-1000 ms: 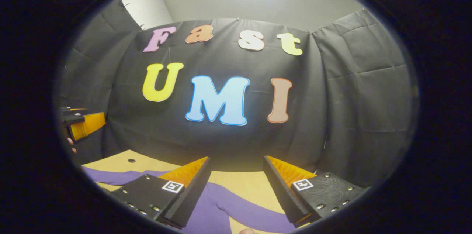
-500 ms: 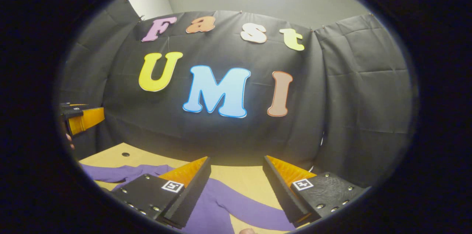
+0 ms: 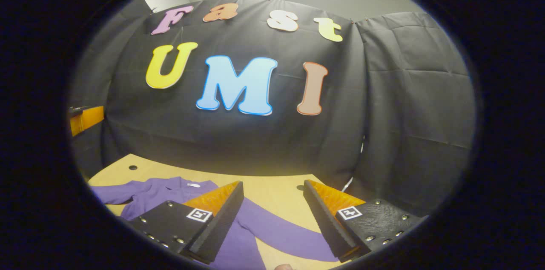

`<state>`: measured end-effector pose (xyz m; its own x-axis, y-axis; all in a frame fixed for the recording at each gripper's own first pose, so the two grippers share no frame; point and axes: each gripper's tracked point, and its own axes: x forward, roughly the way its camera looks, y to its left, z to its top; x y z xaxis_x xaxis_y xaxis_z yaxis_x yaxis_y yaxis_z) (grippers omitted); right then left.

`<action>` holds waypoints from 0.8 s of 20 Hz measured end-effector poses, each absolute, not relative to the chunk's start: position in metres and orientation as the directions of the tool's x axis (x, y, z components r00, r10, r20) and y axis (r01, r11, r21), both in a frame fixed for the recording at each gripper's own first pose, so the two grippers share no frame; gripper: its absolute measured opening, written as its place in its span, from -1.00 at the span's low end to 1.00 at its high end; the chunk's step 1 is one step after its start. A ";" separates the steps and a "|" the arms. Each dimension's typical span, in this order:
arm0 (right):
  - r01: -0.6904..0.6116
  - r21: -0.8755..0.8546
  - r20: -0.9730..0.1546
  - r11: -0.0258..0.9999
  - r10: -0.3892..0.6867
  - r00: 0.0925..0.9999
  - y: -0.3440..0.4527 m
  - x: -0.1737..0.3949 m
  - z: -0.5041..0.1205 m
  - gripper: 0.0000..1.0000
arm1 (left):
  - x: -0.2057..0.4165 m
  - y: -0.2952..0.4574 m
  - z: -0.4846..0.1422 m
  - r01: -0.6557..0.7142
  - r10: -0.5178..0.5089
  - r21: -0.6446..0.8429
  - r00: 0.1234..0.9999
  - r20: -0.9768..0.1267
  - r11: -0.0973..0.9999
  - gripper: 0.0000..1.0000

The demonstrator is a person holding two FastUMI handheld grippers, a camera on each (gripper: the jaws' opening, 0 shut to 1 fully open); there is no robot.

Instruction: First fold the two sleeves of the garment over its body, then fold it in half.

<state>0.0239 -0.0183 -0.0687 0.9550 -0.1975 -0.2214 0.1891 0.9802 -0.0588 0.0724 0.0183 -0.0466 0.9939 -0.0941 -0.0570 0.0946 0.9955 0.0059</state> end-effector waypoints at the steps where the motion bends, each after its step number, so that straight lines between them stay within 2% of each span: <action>1: 0.219 -0.067 -0.241 0.973 -0.229 0.943 -0.030 0.022 -0.079 0.84 | 0.073 0.018 -0.047 0.095 -0.095 0.008 0.994 -0.061 0.995 0.96; 2: 0.247 -0.074 -0.264 0.966 -0.257 0.930 -0.042 0.020 -0.088 0.76 | 0.073 0.019 -0.048 0.093 -0.092 0.012 0.994 -0.065 0.996 0.96; 3: 0.274 -0.077 -0.293 0.959 -0.284 0.913 -0.053 0.017 -0.100 0.83 | 0.074 0.018 -0.050 0.091 -0.090 0.015 0.994 -0.068 0.996 0.96; 6: 0.360 -0.066 -0.413 0.931 -0.354 0.839 -0.083 0.004 -0.145 0.84 | 0.073 0.020 -0.054 0.084 -0.082 0.023 0.993 -0.081 0.996 0.96; 11: 0.483 -0.004 -0.598 0.875 -0.390 0.700 -0.119 -0.027 -0.219 0.84 | 0.070 0.020 -0.059 0.079 -0.074 0.060 0.993 -0.089 0.995 0.96; 16: 0.557 -0.012 -0.694 0.830 -0.408 0.593 -0.144 -0.048 -0.269 0.84 | 0.064 0.009 -0.063 0.087 -0.080 0.063 0.992 -0.099 0.994 0.96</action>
<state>-0.0482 -0.1437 -0.2687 0.5933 -0.4080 -0.6939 0.5572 0.8303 -0.0117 0.0638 0.0089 -0.0626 0.9918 -0.0802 -0.0994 0.0868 0.9942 0.0633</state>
